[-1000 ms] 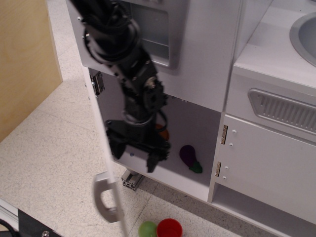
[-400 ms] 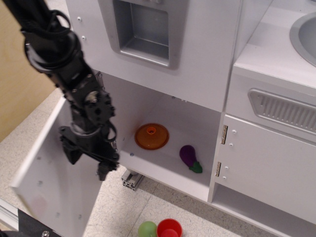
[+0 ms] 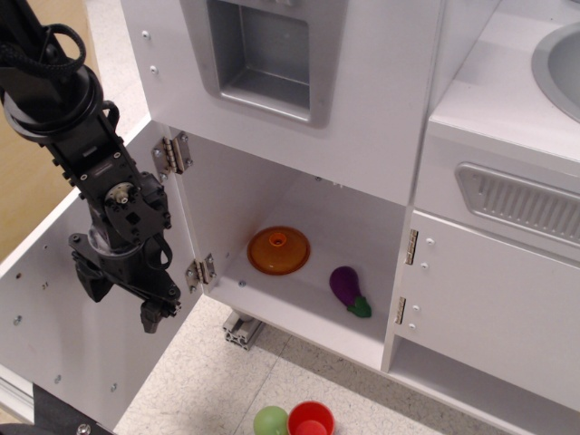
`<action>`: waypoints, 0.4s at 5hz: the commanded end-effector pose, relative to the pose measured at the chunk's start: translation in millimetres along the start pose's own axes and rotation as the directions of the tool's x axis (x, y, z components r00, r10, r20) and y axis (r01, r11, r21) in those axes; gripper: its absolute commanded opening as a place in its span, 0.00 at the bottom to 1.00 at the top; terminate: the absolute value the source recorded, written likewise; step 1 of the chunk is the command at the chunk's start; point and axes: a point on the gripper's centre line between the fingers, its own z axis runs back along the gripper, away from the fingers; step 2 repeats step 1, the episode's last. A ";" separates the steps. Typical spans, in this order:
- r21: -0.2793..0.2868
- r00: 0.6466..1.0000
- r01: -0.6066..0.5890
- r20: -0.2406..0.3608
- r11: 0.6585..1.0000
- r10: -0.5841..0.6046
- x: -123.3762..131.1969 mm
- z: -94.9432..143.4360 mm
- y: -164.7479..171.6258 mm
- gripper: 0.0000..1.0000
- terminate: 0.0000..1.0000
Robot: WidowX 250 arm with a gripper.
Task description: Open low fridge
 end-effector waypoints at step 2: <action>0.022 0.999 -0.007 0.050 1.000 0.006 5.4 14.0 10.3 1.00 1.00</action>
